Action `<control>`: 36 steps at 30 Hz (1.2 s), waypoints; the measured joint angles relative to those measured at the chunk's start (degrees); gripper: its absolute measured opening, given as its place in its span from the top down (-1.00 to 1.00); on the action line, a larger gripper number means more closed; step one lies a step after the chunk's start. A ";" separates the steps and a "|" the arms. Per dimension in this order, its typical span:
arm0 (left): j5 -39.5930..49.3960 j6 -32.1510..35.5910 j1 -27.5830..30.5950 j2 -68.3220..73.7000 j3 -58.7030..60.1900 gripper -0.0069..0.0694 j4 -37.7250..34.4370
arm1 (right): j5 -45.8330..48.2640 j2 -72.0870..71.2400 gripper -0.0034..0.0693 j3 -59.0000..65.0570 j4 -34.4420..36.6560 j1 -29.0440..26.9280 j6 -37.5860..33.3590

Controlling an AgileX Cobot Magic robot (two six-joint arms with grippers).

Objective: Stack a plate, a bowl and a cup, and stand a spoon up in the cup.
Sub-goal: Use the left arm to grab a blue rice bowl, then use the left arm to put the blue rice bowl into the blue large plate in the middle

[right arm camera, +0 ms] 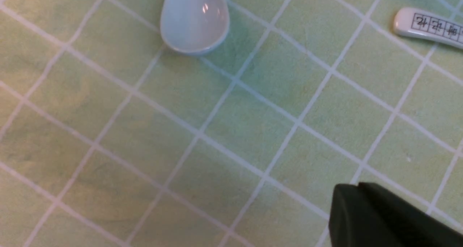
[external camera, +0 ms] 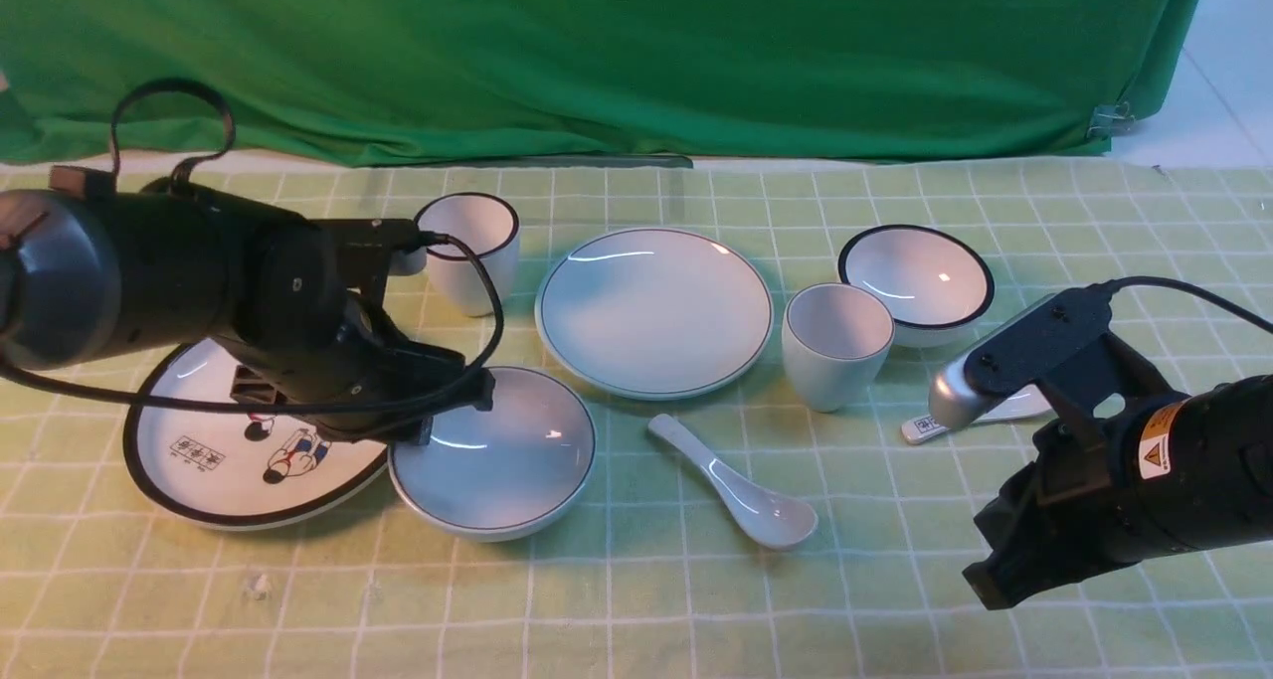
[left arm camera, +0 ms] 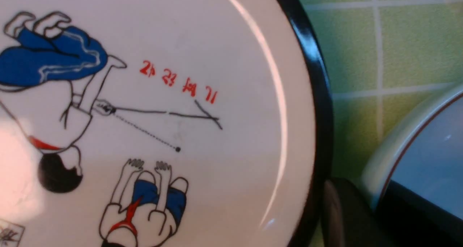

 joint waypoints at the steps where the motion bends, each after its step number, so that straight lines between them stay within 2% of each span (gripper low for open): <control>1: 0.20 0.32 0.00 -0.01 -0.14 0.72 0.00 | -0.06 0.00 0.76 0.00 0.00 0.00 0.00; 4: 1.41 6.48 0.00 -1.00 -4.48 0.74 -5.74 | -0.65 0.00 0.75 0.00 0.00 0.00 0.00; 7: -1.69 10.66 -0.33 -1.07 -9.88 0.74 -11.19 | -1.56 0.00 0.75 0.00 0.00 0.00 0.00; 10: -5.79 12.15 -0.56 1.16 -15.47 0.74 -13.23 | -2.69 0.00 0.75 0.00 0.00 0.00 0.00; 13: -5.46 12.80 -0.56 6.59 -22.28 0.74 -13.81 | -4.65 0.00 0.75 0.00 0.00 0.00 0.00; 18: 2.67 12.80 -2.28 17.16 -33.98 0.74 -12.42 | -5.51 0.00 0.74 0.00 0.00 0.00 0.04; 22: 5.73 12.60 -4.38 22.00 -39.79 0.74 -7.96 | -5.06 0.00 0.74 0.00 0.00 0.00 0.04; 32: 7.75 11.76 -4.92 25.71 -41.67 0.74 -5.32 | -4.64 0.00 0.67 0.00 0.00 0.00 0.20; 35: 7.73 11.31 -4.92 25.71 -41.69 0.67 -3.83 | -4.64 0.00 0.64 0.00 0.00 0.00 0.20; 36: 7.37 10.74 -4.95 25.60 -41.69 0.57 -2.26 | -4.64 0.00 0.62 0.00 0.00 0.00 0.20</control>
